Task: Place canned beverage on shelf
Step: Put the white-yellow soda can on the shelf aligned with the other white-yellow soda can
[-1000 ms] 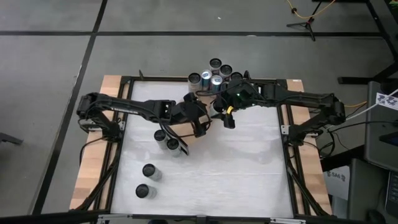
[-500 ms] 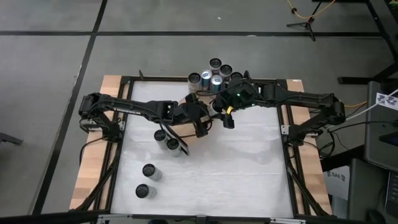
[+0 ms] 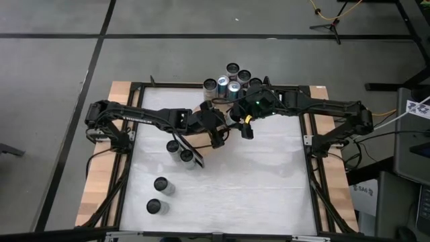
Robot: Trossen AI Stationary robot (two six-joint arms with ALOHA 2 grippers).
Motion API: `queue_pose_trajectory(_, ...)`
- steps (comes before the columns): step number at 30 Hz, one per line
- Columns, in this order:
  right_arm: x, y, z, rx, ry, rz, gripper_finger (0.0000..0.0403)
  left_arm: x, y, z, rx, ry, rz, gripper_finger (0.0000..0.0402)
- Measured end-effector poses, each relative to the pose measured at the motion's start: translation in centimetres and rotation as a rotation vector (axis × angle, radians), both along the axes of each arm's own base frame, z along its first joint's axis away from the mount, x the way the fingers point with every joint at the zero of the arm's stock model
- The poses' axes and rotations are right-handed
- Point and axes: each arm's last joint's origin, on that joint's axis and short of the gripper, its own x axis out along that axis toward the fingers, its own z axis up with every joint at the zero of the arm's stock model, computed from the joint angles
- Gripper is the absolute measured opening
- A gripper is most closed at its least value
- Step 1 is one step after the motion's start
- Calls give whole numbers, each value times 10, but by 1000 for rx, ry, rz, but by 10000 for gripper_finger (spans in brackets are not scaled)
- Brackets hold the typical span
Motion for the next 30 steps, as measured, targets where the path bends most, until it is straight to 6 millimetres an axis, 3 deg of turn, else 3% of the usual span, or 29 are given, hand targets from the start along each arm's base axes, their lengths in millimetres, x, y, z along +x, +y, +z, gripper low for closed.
queue_pose_trajectory(4,0,0,0,0,-1,0,277,0,0,0,0,-1,0,231)
queue_pose_trajectory(14,-2,0,4,-1,-19,-6,365,1,5,1,-7,-14,15,231)
queue_pose_trajectory(25,-27,0,58,-74,20,-100,375,5,21,10,-27,-143,68,232)
queue_pose_trajectory(30,-35,1,74,-80,-11,-99,376,4,23,12,-2,-134,68,232)
